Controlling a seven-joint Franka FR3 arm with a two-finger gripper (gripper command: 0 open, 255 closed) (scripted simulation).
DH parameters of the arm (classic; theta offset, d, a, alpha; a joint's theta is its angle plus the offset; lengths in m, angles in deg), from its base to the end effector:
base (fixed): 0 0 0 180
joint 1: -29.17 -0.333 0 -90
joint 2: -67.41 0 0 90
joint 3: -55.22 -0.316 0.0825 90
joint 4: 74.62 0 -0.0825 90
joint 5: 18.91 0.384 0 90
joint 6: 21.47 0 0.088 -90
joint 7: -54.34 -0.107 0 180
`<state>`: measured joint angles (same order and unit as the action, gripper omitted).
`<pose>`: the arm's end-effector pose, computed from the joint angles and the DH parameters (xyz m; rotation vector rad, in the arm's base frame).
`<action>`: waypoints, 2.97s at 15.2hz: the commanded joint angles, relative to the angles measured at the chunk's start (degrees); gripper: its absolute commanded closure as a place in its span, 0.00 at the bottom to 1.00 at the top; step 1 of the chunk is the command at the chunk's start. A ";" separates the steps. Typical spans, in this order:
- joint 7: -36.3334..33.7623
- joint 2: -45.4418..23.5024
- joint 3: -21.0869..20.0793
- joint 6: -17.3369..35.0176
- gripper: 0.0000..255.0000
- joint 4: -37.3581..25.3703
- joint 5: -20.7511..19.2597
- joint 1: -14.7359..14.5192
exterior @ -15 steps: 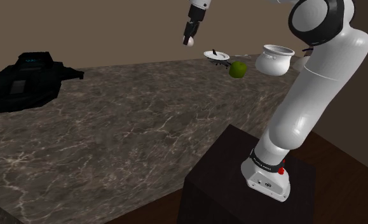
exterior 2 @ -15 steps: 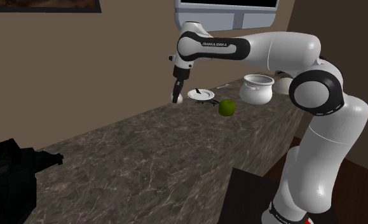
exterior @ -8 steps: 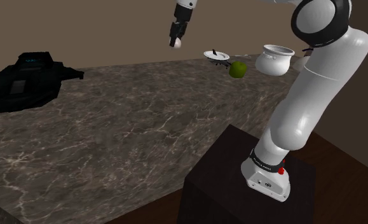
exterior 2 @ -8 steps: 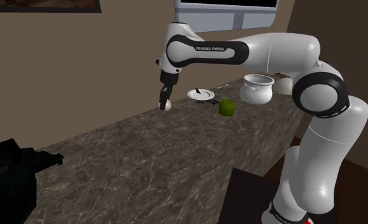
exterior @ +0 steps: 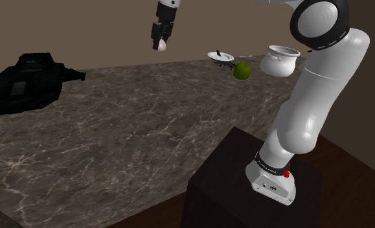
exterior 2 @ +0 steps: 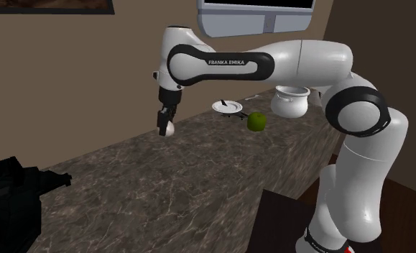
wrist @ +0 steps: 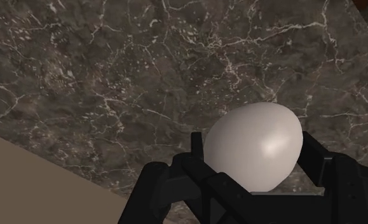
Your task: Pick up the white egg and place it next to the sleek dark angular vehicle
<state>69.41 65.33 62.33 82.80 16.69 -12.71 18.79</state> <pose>0.5871 0.0437 0.6176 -3.0089 -0.4608 -0.3049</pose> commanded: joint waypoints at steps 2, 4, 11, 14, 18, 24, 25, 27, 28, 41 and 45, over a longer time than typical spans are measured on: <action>-4.06 -2.15 -1.81 -0.07 1.00 -2.62 -0.65 -2.02; -6.53 -3.97 -2.87 -0.34 1.00 -4.93 -1.08 -3.32; -14.81 -12.48 -6.00 -2.73 1.00 -16.37 -2.94 -8.06; -18.12 -17.43 -7.01 -4.78 1.00 -23.52 -3.88 -10.24; -21.62 -24.73 -7.82 -8.53 1.00 -34.68 -4.97 -12.89; -21.47 -22.09 -7.80 -2.26 1.00 -25.77 -4.91 -12.88; -21.45 -21.79 -7.80 -1.31 1.00 -24.52 -4.90 -12.88; -21.40 -21.27 -7.80 0.52 1.00 -22.17 -4.89 -12.88; -21.38 -21.06 -7.80 1.41 1.00 -21.06 -4.88 -12.87; -21.11 -20.09 -7.82 11.95 1.00 -9.56 -4.78 -12.86; -21.04 -20.35 -7.82 14.90 1.00 -6.85 -4.75 -12.86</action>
<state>48.31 45.09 54.51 97.01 9.28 -17.48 5.90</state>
